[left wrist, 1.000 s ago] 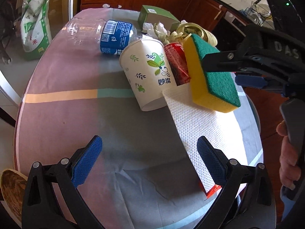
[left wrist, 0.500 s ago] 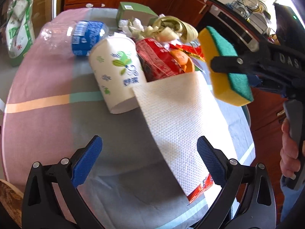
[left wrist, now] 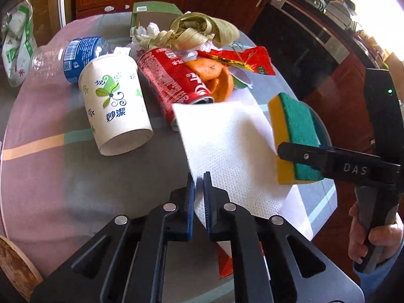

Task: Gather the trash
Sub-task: 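Lift the sponge with the right gripper while the left gripper grasps the white paper towel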

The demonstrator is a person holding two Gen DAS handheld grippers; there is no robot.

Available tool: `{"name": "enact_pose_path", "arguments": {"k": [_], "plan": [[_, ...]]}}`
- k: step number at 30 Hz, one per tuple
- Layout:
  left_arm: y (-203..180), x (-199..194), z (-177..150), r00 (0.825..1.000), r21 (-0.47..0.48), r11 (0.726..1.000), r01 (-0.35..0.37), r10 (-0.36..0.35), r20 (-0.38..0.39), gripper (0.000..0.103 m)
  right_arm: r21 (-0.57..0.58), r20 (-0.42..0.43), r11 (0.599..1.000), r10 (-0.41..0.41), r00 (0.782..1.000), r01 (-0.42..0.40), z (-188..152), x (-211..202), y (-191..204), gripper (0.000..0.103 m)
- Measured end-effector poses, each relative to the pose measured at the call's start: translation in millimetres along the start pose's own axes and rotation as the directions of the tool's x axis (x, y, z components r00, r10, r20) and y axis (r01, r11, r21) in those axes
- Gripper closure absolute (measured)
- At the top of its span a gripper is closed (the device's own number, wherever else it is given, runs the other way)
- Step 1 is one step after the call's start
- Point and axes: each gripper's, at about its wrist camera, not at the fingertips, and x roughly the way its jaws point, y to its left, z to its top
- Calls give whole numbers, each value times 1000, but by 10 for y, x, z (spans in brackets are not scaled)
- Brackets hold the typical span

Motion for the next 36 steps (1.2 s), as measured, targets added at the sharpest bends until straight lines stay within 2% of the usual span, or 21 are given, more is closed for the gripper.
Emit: {"name": "enact_pose_path", "arguments": {"k": [3, 8, 11, 13, 16, 17, 18, 20, 22, 23, 24, 26, 29, 32, 34, 35, 36], "plan": [[-214, -136, 22, 999, 53, 998, -23, 21, 32, 101, 16, 9, 999, 29, 1000, -29, -45, -16, -81, 30], [-489, -182, 96, 1000, 116, 993, -16, 14, 19, 101, 44, 28, 996, 70, 997, -72, -101, -55, -240, 30], [-613, 5, 100, 998, 157, 986, -48, 52, -22, 100, 71, 44, 993, 87, 995, -90, -128, -94, -383, 30], [-600, 180, 63, 996, 151, 988, -39, 51, -79, 99, 88, 50, 991, 94, 994, -98, -155, -112, -486, 30], [-596, 362, 54, 989, 156, 984, -92, 109, -99, 95, 105, 51, 989, 103, 993, -108, -205, -115, -626, 30], [-596, 406, 62, 987, 152, 984, -96, 114, -111, 91, 108, 49, 988, 107, 993, -112, -224, -107, -664, 30], [-604, 437, 71, 986, 151, 984, -96, 115, -120, 78, 112, 47, 987, 113, 993, -117, -241, -111, -718, 30], [-647, 473, 88, 984, 160, 981, -111, 130, -119, 64, 127, 46, 983, 125, 991, -130, -244, -105, -791, 30], [-743, 486, 109, 985, 184, 977, -110, 132, -114, 60, 143, 59, 979, 135, 989, -142, -246, -132, -889, 30], [-802, 497, 122, 985, 200, 974, -107, 131, -114, 51, 148, 68, 979, 135, 989, -144, -245, -153, -931, 30], [-852, 516, 134, 984, 215, 971, -105, 132, -118, 38, 152, 77, 978, 134, 988, -144, -235, -181, -975, 30], [-944, 593, 164, 980, 249, 960, -125, 158, -119, 27, 159, 93, 977, 129, 987, -142, -224, -235, -1052, 30], [-1002, 770, 195, 963, 270, 947, -174, 221, -154, 18, 165, 117, 976, 121, 986, -140, -216, -322, -1174, 30], [-1032, 902, 205, 956, 263, 949, -171, 225, -190, 16, 172, 135, 976, 115, 984, -137, -207, -384, -1288, 30], [-1082, 908, 186, 966, 267, 951, -155, 203, -159, 16, 178, 139, 974, 114, 984, -138, -200, -392, -1353, 30], [-1103, 912, 179, 968, 263, 952, -157, 201, -148, 20, 180, 139, 974, 115, 984, -140, -194, -386, -1376, 30], [-1126, 895, 169, 970, 264, 949, -170, 209, -127, 36, 183, 139, 973, 117, 983, -142, -192, -380, -1397, 30]]}}
